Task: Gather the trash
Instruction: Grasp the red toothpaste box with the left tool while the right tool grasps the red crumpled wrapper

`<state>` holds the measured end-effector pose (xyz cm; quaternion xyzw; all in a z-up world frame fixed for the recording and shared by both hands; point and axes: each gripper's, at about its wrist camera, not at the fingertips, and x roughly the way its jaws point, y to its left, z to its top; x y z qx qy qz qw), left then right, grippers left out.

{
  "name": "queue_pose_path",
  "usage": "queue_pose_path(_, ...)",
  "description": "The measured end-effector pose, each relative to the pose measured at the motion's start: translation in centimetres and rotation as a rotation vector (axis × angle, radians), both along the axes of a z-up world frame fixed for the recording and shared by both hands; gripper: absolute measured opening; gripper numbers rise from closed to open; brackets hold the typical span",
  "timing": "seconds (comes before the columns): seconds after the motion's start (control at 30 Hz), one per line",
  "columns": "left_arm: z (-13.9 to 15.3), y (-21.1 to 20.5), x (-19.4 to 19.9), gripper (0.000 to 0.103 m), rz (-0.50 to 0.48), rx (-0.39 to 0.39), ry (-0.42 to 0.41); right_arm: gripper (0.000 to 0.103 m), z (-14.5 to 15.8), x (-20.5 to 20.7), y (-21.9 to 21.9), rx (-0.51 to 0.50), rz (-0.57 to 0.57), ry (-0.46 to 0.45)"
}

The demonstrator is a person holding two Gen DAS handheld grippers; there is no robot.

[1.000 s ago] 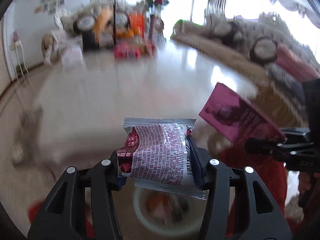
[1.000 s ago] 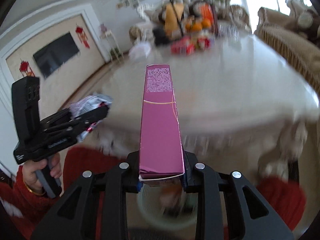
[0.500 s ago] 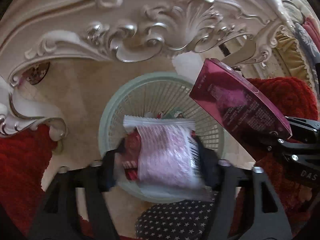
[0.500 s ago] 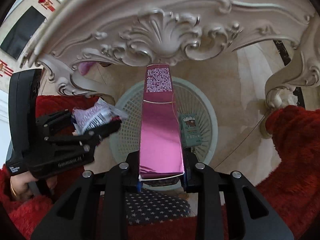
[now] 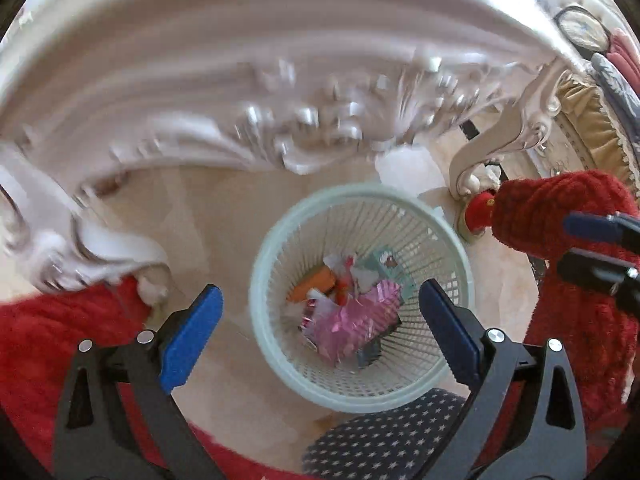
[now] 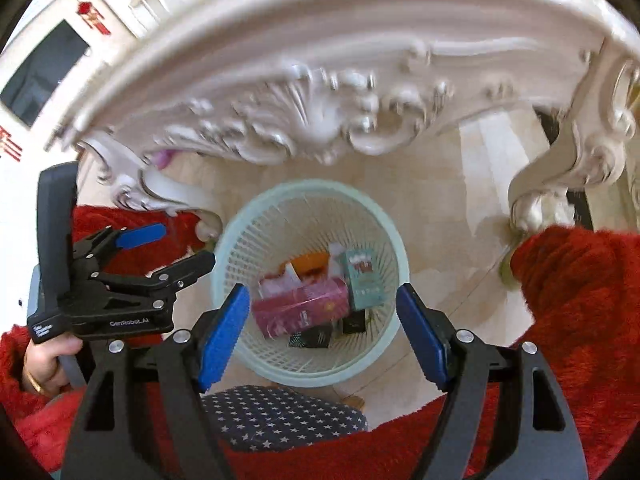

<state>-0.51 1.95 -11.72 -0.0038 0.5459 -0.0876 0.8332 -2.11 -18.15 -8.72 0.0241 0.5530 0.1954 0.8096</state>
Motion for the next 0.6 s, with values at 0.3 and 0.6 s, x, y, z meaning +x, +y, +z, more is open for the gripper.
queue_pose_path(0.3,14.3,2.0,5.2,0.096,0.062,-0.027,-0.302,0.072,11.5,4.2,-2.4,0.075,-0.053,-0.338)
queue_pose_path(0.6,17.5,3.4,24.9,0.096,0.299,-0.069,-0.339,0.072,15.8,18.6,-1.2,0.025,-0.158,-0.531)
